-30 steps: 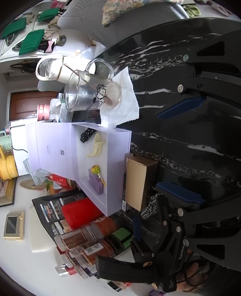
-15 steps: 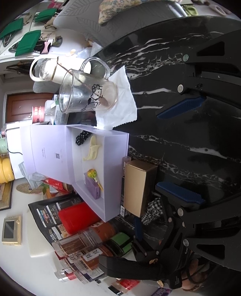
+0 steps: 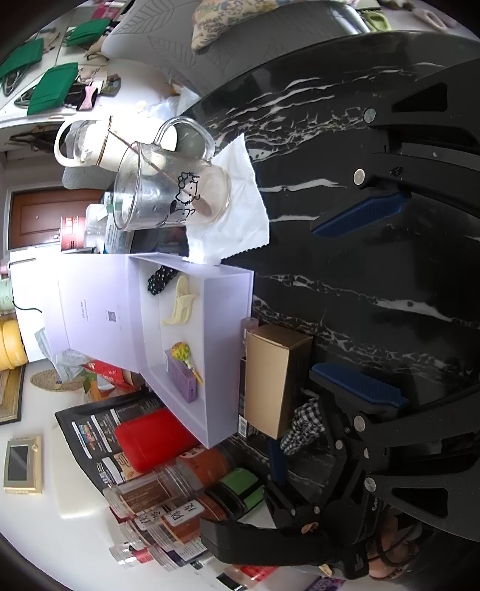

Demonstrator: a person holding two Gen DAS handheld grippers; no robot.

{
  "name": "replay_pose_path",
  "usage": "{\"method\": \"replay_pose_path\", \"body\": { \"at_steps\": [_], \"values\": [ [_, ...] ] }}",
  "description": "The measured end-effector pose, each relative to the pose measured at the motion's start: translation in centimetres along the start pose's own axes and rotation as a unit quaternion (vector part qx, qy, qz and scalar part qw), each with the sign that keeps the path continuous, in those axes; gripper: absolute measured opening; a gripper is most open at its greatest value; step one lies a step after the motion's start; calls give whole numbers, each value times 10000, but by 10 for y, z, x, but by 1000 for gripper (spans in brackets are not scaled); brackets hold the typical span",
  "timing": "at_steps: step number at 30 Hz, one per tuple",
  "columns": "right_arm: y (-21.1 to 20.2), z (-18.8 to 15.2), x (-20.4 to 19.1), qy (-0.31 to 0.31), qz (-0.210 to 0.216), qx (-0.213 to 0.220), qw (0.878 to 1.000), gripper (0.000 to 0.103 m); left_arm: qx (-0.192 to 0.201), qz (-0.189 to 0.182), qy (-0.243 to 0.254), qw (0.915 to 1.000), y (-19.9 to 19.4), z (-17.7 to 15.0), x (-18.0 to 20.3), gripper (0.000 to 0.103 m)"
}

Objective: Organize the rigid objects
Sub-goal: 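Move the left gripper over the gingham scrunchie while the right gripper approaches the gold box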

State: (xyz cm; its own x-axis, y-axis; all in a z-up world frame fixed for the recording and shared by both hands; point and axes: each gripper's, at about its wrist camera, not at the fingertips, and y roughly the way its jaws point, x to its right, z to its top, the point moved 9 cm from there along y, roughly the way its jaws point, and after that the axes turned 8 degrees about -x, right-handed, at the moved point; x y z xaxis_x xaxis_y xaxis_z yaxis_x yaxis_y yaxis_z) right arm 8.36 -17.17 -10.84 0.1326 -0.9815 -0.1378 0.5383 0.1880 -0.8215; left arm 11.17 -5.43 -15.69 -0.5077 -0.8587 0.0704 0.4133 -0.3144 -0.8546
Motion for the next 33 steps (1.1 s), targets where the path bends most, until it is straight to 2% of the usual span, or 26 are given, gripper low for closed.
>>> {"method": "replay_pose_path", "body": {
  "at_steps": [8,16,24,29,33],
  "values": [
    [-2,0,-3,6,33,27,10000,71,55,41,-199,9998,-11,-4,-6,100],
    [1,2,-17,-85,161,16,9998,71,107,354,-638,9973,-36,-16,-30,100],
    [15,9,-38,-124,321,-85,9994,95,124,558,-1158,9916,-54,-33,-59,100],
    [22,17,-46,-218,256,-46,9994,96,163,789,-1305,9882,-62,-38,-73,100],
    [29,24,-46,-342,134,-16,9993,96,190,739,-1499,9857,-64,-36,-80,100]
  ]
}}
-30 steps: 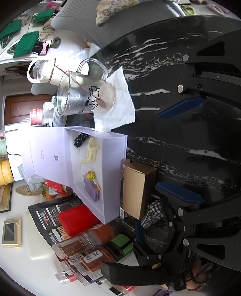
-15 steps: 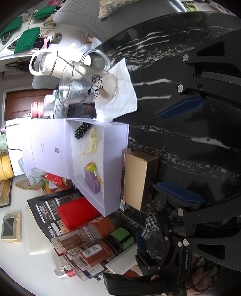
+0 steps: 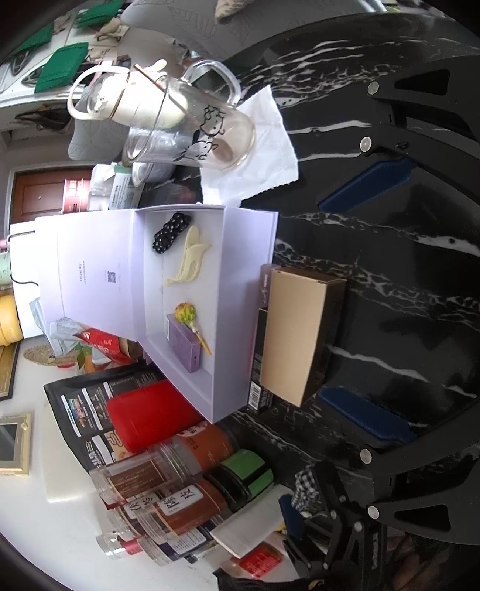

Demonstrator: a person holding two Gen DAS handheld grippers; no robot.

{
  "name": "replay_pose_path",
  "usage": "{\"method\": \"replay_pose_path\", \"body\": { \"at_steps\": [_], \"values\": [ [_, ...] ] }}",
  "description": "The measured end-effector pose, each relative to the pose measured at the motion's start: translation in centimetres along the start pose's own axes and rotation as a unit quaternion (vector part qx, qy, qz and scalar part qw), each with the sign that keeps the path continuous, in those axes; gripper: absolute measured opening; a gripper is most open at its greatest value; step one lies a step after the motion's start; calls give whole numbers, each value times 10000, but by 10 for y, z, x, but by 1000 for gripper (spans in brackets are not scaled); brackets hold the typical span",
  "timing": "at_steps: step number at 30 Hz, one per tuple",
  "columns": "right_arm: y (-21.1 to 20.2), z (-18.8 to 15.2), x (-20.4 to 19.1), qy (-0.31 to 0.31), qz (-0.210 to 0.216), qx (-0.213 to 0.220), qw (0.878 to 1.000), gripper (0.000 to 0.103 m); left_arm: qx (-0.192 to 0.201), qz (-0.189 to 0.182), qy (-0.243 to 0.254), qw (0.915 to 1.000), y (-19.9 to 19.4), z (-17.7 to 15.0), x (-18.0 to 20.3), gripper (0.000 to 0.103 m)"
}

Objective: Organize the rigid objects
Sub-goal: 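Move the left gripper over the gingham scrunchie while the right gripper approaches the gold box, then grasp the gold cardboard box with the right gripper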

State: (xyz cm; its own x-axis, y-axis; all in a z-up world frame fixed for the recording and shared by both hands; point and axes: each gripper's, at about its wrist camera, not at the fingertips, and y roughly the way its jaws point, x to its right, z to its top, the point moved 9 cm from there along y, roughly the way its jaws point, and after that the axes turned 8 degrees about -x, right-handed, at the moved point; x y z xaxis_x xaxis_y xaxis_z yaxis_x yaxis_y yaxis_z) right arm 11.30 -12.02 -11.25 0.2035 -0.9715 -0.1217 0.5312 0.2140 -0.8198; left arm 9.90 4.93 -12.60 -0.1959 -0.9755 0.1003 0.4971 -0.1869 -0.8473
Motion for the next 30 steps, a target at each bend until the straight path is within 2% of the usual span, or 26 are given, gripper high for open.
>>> {"method": "replay_pose_path", "body": {
  "at_steps": [3,7,10,14,23,25,28,30],
  "values": [
    [12,3,-1,-57,58,-79,9999,96,8,86,-9,10000,0,2,-1,100],
    [26,1,-5,23,378,-248,9990,96,-7,135,-3,9999,-1,2,-1,100],
    [28,-2,-8,32,599,-287,9978,91,3,200,-59,9998,0,2,-4,100],
    [26,-5,-18,-25,847,-262,9961,82,5,250,-93,9996,-1,2,-5,100],
    [6,-20,-39,-370,1093,-161,9932,79,14,268,-160,9995,-8,-4,-6,100],
    [2,-22,-40,-478,976,-117,9940,79,14,258,-195,9995,-9,-8,-7,100],
    [-1,-17,-31,-606,440,56,9972,79,-22,308,-204,9993,-7,-12,-6,100],
    [3,-13,-24,-620,280,59,9977,80,-48,345,-190,9992,-5,-13,-5,100]
  ]
}}
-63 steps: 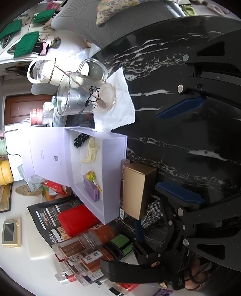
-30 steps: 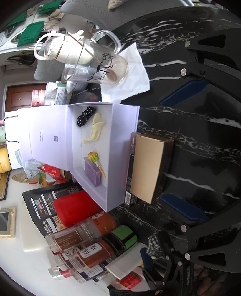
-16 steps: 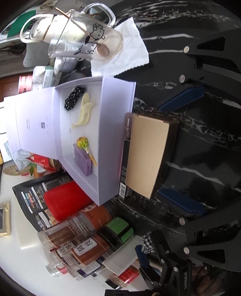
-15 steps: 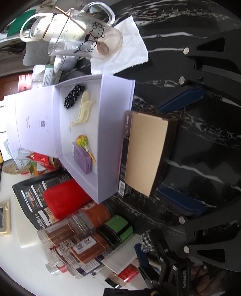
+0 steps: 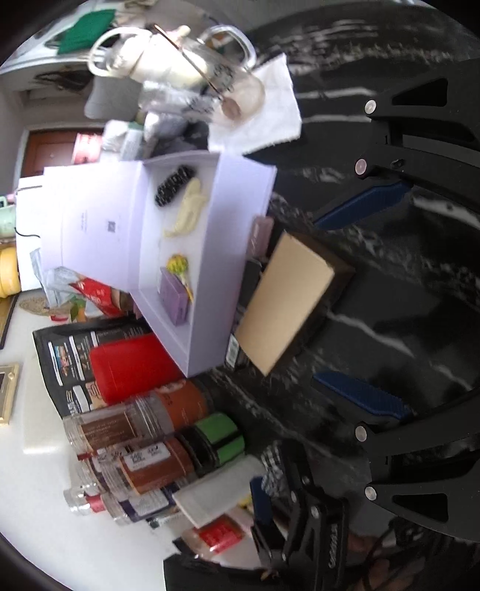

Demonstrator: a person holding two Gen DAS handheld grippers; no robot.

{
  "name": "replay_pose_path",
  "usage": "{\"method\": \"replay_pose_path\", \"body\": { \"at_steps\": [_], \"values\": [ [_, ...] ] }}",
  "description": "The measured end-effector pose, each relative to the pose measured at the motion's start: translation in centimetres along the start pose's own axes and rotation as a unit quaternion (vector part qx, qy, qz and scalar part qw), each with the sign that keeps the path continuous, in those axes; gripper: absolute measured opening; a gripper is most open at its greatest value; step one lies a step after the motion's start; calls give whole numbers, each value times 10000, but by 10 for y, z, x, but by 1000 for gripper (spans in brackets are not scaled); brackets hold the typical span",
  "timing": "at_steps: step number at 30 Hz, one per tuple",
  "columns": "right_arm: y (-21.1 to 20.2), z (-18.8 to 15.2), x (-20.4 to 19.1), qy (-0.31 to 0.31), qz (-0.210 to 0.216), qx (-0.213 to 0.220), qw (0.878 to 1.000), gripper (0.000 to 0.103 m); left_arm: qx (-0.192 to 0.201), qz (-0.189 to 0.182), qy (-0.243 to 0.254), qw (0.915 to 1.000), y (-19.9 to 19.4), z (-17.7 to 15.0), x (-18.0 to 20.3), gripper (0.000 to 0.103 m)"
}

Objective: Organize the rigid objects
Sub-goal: 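Grasp the gold cardboard box with the right gripper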

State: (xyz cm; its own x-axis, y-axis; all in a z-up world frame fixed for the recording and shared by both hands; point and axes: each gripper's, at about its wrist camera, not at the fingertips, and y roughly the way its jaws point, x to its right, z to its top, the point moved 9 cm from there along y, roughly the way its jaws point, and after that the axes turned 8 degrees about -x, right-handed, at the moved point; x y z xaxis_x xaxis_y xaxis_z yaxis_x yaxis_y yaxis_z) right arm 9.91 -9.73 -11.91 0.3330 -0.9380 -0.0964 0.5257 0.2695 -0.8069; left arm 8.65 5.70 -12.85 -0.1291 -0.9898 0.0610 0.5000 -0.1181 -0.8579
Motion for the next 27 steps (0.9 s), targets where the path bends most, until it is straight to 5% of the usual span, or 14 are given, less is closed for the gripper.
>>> {"method": "replay_pose_path", "body": {
  "at_steps": [15,19,27],
  "values": [
    [38,21,-13,-861,389,-353,9949,82,-171,-27,3,9999,19,2,10,100],
    [39,13,-17,-1025,419,-494,9926,66,-199,-45,4,9998,21,1,11,100],
    [28,-3,-24,-1162,417,-547,9908,51,-169,-51,8,9998,15,-1,13,100]
  ]
}}
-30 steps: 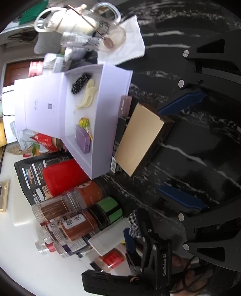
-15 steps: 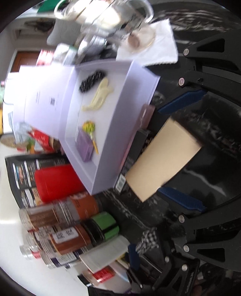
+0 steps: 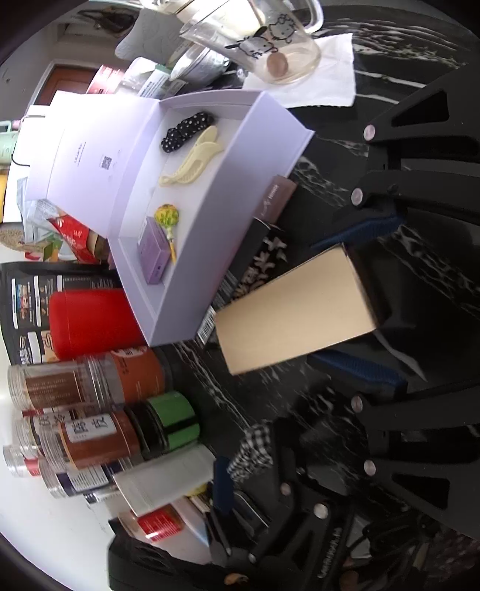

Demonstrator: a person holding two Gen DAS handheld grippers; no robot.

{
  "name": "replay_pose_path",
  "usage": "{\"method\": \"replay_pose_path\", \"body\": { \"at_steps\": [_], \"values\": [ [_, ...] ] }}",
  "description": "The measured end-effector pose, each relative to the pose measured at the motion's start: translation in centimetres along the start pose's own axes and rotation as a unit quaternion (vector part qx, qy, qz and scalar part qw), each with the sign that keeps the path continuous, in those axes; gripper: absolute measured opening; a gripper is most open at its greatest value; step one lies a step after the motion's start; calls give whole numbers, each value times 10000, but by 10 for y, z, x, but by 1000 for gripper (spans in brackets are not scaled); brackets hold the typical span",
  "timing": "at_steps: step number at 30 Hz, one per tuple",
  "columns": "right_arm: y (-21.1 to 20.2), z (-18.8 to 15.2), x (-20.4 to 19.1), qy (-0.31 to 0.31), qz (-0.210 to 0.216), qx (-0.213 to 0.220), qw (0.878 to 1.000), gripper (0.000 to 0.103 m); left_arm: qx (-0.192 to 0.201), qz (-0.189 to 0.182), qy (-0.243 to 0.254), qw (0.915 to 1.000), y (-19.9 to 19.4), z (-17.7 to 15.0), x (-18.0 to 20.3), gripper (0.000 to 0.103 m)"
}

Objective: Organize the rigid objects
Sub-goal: 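Grasp the gold cardboard box with the right gripper, then lift the gold box with the right gripper while the left gripper hovers at the gingham scrunchie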

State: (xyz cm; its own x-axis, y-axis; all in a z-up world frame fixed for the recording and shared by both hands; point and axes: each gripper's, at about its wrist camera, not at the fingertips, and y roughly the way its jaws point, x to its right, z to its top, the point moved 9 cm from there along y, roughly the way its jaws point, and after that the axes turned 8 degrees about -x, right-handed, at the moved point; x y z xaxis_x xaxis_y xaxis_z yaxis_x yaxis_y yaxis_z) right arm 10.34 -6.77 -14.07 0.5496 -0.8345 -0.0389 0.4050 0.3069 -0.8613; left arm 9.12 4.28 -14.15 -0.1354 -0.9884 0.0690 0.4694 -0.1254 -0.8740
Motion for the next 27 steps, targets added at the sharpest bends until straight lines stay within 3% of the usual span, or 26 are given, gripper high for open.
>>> {"method": "replay_pose_path", "body": {
  "at_steps": [16,18,20,27],
  "values": [
    [-35,-53,-1,677,-197,-62,9975,49,48,-86,213,9997,-15,-16,18,100],
    [-35,-54,-2,685,-203,-76,9974,50,54,-102,226,9997,-17,-17,20,100],
    [-31,-51,-1,699,-249,-87,9972,57,68,-88,253,9996,-19,-18,22,100],
    [-13,-38,-1,657,-238,-79,9975,58,120,11,225,9997,-25,-19,18,100]
  ]
}}
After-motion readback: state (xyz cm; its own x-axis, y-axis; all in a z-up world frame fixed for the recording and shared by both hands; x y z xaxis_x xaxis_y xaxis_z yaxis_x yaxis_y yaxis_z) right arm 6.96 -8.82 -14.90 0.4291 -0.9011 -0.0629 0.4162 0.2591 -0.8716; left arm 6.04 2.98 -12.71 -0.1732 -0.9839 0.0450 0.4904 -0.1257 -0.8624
